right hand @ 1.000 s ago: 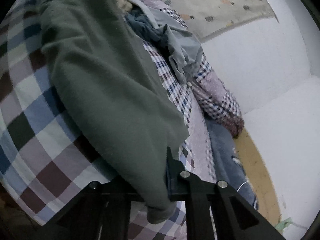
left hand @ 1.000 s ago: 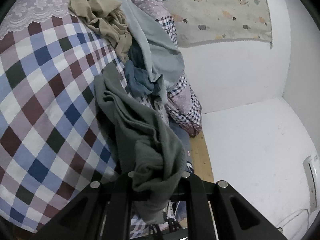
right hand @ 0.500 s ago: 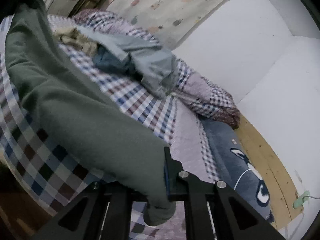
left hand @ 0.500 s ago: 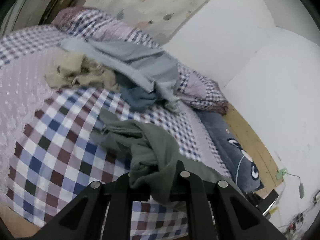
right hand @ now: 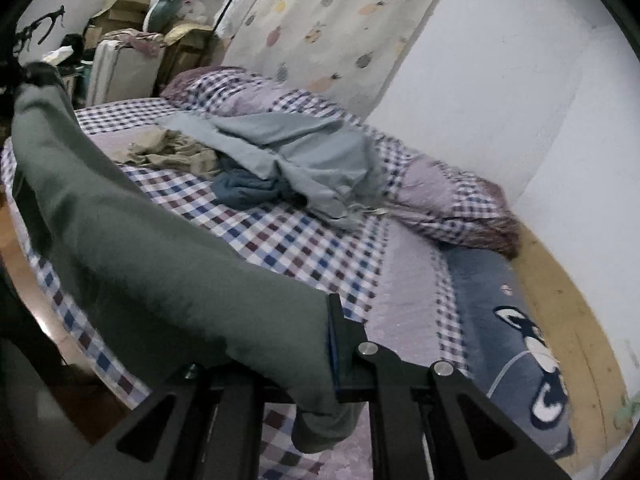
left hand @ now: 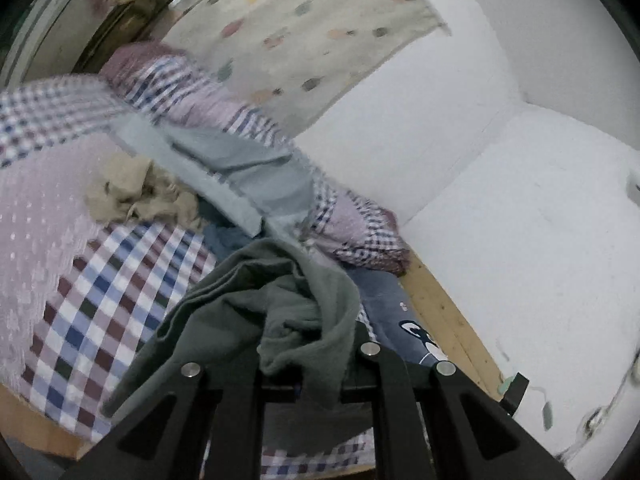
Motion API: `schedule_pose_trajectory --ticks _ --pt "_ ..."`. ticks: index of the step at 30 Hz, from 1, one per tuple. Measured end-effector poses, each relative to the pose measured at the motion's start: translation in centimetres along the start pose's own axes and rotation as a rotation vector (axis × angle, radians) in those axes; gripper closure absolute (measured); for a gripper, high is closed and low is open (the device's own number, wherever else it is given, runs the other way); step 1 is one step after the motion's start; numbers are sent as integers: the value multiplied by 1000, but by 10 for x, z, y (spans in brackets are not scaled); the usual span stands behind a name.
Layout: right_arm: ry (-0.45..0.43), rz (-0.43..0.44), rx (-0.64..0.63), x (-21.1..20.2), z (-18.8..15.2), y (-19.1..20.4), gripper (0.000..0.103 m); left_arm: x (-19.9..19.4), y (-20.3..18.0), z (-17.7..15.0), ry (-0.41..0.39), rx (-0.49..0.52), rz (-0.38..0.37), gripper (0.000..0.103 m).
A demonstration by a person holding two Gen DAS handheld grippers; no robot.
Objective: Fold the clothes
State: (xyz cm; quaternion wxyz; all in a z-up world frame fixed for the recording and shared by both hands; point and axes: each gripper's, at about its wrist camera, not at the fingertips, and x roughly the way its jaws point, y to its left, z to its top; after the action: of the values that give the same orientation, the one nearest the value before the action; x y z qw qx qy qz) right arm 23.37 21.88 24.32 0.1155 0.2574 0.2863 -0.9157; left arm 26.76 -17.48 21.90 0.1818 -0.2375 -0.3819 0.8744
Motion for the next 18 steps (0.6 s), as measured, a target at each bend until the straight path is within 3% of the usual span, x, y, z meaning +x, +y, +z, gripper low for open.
schedule_pose_trajectory --ticks 6,9,13,17,18 --pt "147 130 5 70 14 -6 92 70 53 17 88 -124 115 93" --pt "209 192 13 128 30 -11 92 112 80 32 117 -164 198 93" --pt "262 210 15 202 57 -19 91 166 108 58 133 -190 303 93" --pt "273 125 75 271 77 -26 66 210 133 85 134 -195 386 93" --pt "261 101 113 276 78 -30 65 215 139 89 144 -202 396 93"
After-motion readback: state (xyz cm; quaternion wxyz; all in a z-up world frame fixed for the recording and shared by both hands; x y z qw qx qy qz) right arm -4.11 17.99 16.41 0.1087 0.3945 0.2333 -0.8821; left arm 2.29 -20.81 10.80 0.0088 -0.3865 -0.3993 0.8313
